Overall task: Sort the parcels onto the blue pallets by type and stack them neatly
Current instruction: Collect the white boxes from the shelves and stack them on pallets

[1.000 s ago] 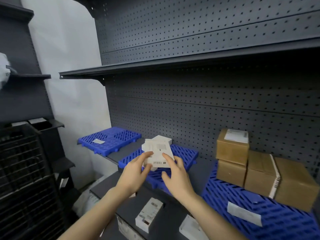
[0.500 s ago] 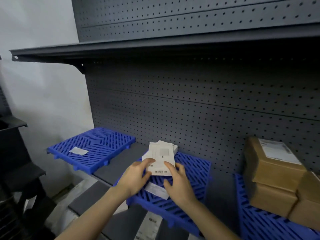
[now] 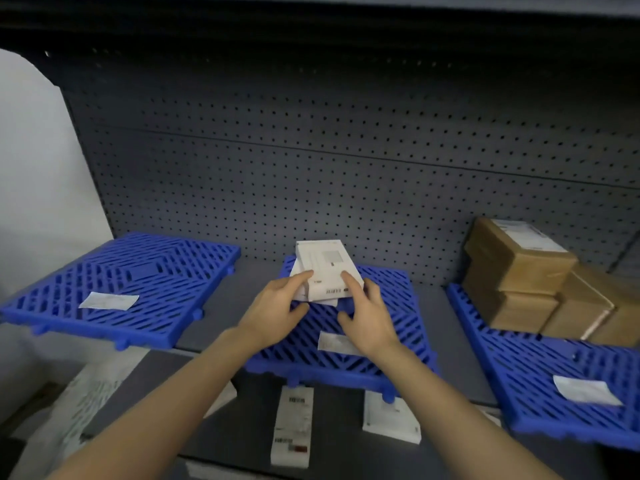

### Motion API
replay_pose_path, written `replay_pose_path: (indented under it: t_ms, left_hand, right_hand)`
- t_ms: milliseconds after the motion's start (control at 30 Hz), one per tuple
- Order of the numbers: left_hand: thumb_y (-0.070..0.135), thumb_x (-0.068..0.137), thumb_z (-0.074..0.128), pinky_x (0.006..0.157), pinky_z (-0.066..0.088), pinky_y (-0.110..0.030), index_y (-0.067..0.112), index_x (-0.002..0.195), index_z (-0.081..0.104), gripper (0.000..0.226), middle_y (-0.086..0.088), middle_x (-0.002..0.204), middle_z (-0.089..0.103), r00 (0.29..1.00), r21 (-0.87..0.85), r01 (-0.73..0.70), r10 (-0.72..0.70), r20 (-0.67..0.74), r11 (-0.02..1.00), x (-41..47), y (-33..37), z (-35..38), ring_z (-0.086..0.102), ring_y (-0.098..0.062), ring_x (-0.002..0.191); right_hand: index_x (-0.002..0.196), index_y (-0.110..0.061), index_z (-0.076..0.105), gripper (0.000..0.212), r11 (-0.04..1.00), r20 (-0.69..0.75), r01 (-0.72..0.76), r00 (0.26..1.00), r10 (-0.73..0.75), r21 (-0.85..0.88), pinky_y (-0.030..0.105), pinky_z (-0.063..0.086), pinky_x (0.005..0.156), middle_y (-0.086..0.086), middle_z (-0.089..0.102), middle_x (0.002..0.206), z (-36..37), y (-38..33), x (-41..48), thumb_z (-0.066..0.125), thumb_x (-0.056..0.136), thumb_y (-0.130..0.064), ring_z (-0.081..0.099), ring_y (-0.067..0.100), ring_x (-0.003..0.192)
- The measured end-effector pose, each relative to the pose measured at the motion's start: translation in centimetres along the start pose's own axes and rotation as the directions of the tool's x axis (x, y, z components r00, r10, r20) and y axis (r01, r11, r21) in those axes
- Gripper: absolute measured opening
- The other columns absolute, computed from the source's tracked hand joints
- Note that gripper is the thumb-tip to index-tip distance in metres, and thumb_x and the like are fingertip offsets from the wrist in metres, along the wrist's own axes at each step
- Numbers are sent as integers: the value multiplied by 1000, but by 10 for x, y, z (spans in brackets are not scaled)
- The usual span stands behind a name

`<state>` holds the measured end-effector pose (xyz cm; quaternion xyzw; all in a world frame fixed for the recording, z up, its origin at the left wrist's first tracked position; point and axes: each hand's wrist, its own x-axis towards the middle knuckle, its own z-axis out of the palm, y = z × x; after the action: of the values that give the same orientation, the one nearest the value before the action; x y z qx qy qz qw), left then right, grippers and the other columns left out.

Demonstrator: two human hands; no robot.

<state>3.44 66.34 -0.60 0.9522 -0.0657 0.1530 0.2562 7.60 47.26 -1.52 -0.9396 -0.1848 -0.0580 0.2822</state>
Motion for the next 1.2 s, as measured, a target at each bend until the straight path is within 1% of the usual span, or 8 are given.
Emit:
replay_pose_path:
  t_ms: [167, 333, 433, 600, 767, 1000, 1100, 1200]
  left_hand:
    - [28, 95, 53, 95, 41, -31, 27, 143, 34, 51, -4, 135, 49, 998, -14, -7, 7, -58, 1000, -29, 0, -10, 46, -21, 121]
    - [23, 94, 55, 93, 45, -30, 27, 136, 42, 45, 1, 125, 55, 991, -72, -4, -6, -134, 997, -61, 8, -18, 53, -16, 114]
    - [20, 93, 56, 87, 47, -28, 28, 131, 47, 41, 4, 119, 58, 984, -88, -7, -9, -180, 996, -88, 20, -15, 54, -12, 108]
    - [14, 89, 60, 84, 50, -30, 21, 120, 57, 31, 3, 111, 61, 969, -86, -99, 77, -233, 991, -141, 47, 5, 57, -11, 100]
    - [10, 84, 63, 85, 52, -32, 21, 113, 60, 31, 3, 104, 62, 989, -149, -100, 82, -123, 984, -204, 62, 39, 61, -10, 97]
    - [14, 88, 61, 82, 53, -31, 20, 118, 59, 30, 0, 107, 63, 998, -163, 70, -68, 16, 984, -280, 31, 61, 62, -13, 98]
    - [11, 89, 61, 82, 47, -19, 18, 118, 59, 30, -2, 108, 63, 987, -187, 159, -158, 23, 969, -299, 1, 71, 61, -11, 98]
    - [13, 90, 60, 83, 47, -22, 18, 121, 57, 32, -2, 107, 64, 956, -220, 291, -292, 30, 931, -312, -38, 91, 60, -11, 97]
  right_hand:
    - [146, -36, 21, 64, 999, -73, -36, 997, 38, 22, 38, 49, 90, 5, 12, 155, -3, -13, -31, 55, 92, -24, 55, 33, 109]
    - [146, -35, 24, 62, 997, -84, -41, 995, 47, 66, 41, 45, 100, 1, 13, 155, -10, -18, -71, 54, 93, -22, 39, 27, 131]
    - [144, -33, 30, 59, 996, -115, -28, 993, 38, 87, 38, 44, 99, 0, 19, 153, -14, -19, -105, 55, 92, -23, 49, 22, 119]
    - [140, -26, 41, 51, 994, -162, 14, 987, 4, 111, 35, 40, 104, -3, 34, 143, -17, -12, -169, 55, 91, -19, 39, 18, 130]
    - [131, -23, 51, 45, 991, -193, 36, 981, -11, 130, 31, 37, 103, -3, 45, 134, -10, -4, -226, 56, 88, -13, 44, 18, 125]
    - [130, -18, 53, 44, 990, -31, 27, 999, -23, 139, 31, 39, 102, 1, 50, 129, 41, -9, -269, 57, 87, -11, 49, 20, 120]
    - [132, -18, 51, 45, 989, 48, 22, 998, -30, 146, 31, 40, 101, 2, 49, 130, 76, -12, -273, 57, 88, -11, 47, 22, 122]
    - [135, -22, 47, 47, 986, 145, 21, 988, -46, 167, 32, 42, 101, 0, 45, 134, 119, -13, -269, 55, 90, -12, 47, 20, 123]
